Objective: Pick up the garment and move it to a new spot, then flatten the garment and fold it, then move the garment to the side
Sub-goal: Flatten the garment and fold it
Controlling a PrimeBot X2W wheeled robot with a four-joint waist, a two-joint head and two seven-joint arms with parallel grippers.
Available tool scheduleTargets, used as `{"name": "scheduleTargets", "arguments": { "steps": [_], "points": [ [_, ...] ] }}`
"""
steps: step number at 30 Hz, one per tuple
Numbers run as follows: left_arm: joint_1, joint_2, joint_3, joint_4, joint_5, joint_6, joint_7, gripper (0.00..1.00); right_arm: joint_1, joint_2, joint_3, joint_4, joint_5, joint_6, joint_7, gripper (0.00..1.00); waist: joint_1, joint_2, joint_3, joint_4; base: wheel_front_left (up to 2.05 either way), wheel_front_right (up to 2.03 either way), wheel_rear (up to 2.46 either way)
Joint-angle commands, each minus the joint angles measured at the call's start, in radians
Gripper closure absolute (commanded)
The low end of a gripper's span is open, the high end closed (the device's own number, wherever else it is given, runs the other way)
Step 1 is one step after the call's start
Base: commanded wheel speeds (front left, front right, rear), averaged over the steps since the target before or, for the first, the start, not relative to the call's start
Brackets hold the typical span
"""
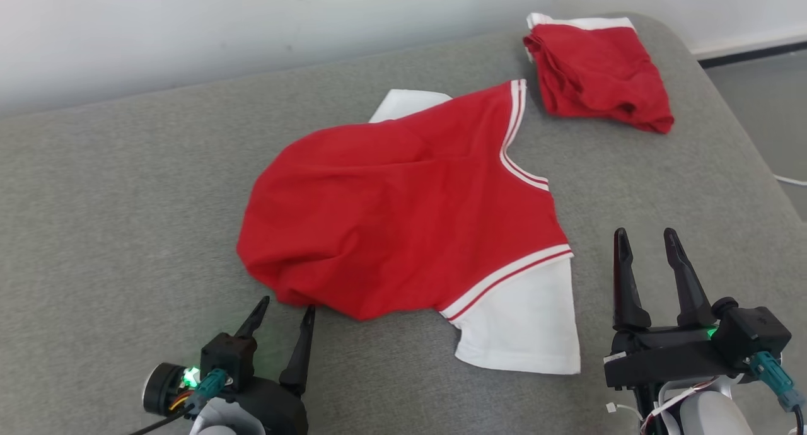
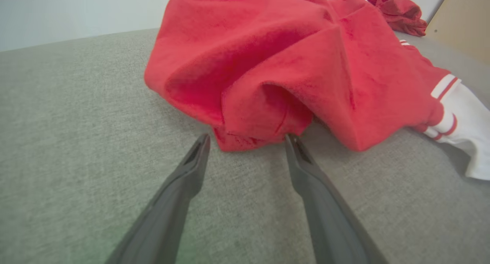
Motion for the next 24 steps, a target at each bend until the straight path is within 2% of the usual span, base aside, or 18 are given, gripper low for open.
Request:
{"name": "scheduleTargets", "arguments": {
  "steps": [1, 5, 6, 7, 13, 24],
  "points": [
    [-0.018, 0.002, -0.004, 0.006, -0.013, -0.001, -0.007, 0.0, -0.001, 0.007, 0.0, -0.002, 0.006, -0.002, 0.0, 0.0, -0.0001, -0.0001, 0.021, -0.027, 0.0, 0.0, 0.0],
    [-0.051, 0.006, -0.033, 0.044, -0.021, 0.0, -0.012, 0.0, 0.006, 0.011, -0.006, -0.001, -0.002, -0.002, 0.0, 0.0, -0.0001, -0.0001, 0.017, -0.031, 0.0, 0.0, 0.0],
    [-0.06, 0.007, -0.035, 0.051, -0.019, 0.0, -0.013, 0.4, 0.01, 0.012, -0.008, -0.001, -0.004, -0.002, 0.0, 0.0, -0.0001, -0.0001, 0.014, -0.029, 0.0, 0.0, 0.0],
    [-0.069, 0.006, -0.034, 0.056, -0.02, 0.0, -0.013, 1.0, 0.013, 0.013, -0.011, -0.002, -0.007, -0.002, 0.0, 0.0, -0.0001, -0.0001, 0.01, -0.025, 0.0, 0.0, 0.0],
    [-0.065, 0.005, -0.01, -0.014, 0.01, 0.026, -0.014, 1.0, 0.023, 0.015, -0.015, 0.002, -0.004, -0.002, 0.0, 0.0, -0.0001, -0.0001, -0.012, 0.017, 0.0, 0.0, 0.0],
    [0.074, 0.068, -0.013, -0.208, 0.063, 0.052, -0.006, 1.0, 0.046, 0.015, -0.032, 0.015, 0.004, -0.002, 0.0, 0.0, -0.0001, -0.0001, -0.042, 0.148, 0.0, 0.0, 0.0]
  ]
}}
